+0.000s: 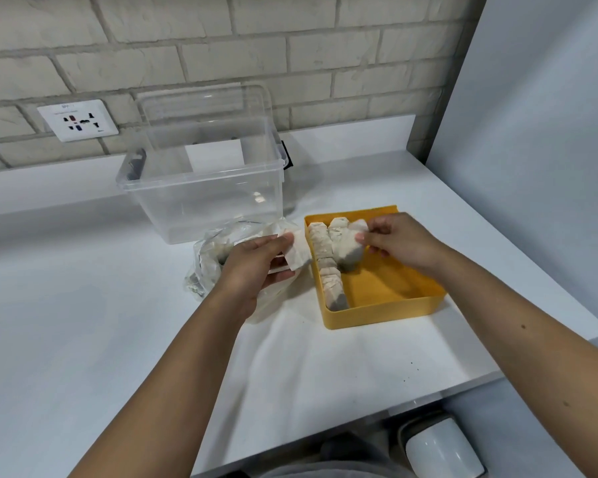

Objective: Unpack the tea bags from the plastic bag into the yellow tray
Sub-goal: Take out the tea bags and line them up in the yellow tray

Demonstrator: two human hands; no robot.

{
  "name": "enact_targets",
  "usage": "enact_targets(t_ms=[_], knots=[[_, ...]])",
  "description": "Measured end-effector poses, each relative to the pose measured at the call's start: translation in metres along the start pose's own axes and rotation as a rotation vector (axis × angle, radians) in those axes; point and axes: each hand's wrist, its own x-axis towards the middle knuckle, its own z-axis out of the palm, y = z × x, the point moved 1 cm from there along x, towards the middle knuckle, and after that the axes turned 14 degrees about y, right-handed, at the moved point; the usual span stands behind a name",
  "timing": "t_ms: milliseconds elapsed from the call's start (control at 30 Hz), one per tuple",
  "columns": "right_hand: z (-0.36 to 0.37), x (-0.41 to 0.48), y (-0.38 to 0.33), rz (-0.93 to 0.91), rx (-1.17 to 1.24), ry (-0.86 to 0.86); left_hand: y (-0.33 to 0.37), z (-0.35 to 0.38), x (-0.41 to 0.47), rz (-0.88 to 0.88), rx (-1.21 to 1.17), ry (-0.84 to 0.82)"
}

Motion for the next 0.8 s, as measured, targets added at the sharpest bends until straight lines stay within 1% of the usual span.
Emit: enact_targets(t_ms=[67, 133, 233, 333, 600, 733, 800], knots=[[0.005, 0.001, 0.015, 0.060, -0.076, -0.116, -0.002, -0.001, 0.001, -0.001, 0.008, 0.007], [0.013, 0.003, 0.024, 0.060, -0.167, -0.153, -0.004, -0.001, 0.000, -0.002, 0.023, 0.003], [0.023, 0.009, 0.024, -0.027, -0.281, -0.086, -0.004, 0.001, -0.003, 0.004, 0.055, -0.008], [0.028, 0.017, 0.020, -0.074, -0.298, -0.009, -0.003, 0.002, -0.003, 0.021, 0.077, 0.009], [0.035, 0.023, 0.025, -0.060, -0.325, 0.031, -0.003, -0.002, -0.004, 0.056, 0.107, 0.002], [0.029, 0.020, 0.022, -0.039, -0.289, 0.054, -0.004, -0.001, -0.006, 0.072, 0.136, -0.006], [0.022, 0.018, 0.016, -0.061, -0.259, 0.072, -0.003, -0.002, -0.006, 0.077, 0.138, 0.008]])
